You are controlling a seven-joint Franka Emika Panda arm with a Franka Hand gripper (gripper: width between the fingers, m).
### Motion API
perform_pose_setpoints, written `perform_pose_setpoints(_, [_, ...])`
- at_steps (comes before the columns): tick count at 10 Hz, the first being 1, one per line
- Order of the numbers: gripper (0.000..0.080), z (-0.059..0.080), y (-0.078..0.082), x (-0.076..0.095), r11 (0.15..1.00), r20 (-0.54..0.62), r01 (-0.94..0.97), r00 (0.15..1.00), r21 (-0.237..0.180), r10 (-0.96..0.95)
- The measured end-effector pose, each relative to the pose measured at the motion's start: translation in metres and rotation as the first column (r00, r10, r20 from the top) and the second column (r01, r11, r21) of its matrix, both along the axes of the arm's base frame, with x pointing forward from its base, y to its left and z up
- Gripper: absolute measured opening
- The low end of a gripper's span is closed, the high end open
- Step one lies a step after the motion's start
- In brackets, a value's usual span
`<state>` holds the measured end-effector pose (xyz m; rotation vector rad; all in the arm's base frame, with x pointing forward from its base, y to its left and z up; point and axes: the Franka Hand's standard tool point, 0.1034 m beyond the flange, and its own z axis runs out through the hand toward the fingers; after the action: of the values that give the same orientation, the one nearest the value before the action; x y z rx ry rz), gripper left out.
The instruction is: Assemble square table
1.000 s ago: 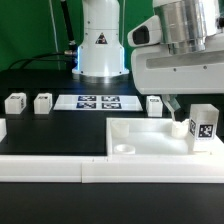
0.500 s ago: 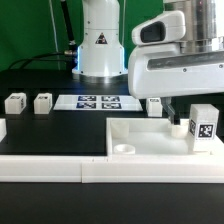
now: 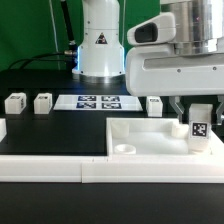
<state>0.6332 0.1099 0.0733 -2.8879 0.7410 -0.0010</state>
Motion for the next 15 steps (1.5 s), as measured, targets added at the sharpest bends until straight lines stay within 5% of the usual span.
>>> perform_pose_setpoints(3, [0.0295, -0.001, 0.003, -0.003, 0.896, -0.065, 0.444, 0.893, -0.021, -0.445])
perform_pose_setpoints(7, [0.0295, -0.002, -0.001, -0.003, 0.443, -0.161, 0.896, 0.435, -0.019, -0.886])
perform_pose_setpoints(8, [0.0295, -0.003, -0.001, -0.004, 0.405, -0.165, 0.914, 0.396, -0.022, -0.903])
perform_pose_setpoints(10, [0.0305, -0.003, 0.001, -0.005, 0.465, -0.155, 0.885, 0.457, -0.016, -0.876])
perform_pose_setpoints(12, [0.0611, -0.004, 0.015, -0.007, 0.792, -0.058, 0.610, 0.790, -0.022, -0.610])
perform_pose_setpoints(13, [0.0638, -0.005, 0.023, -0.009, 0.893, -0.032, 0.449, 0.893, -0.021, -0.449])
perform_pose_setpoints(15, [0.0647, -0.005, 0.021, -0.008, 0.954, -0.010, 0.300, 0.954, -0.026, -0.301])
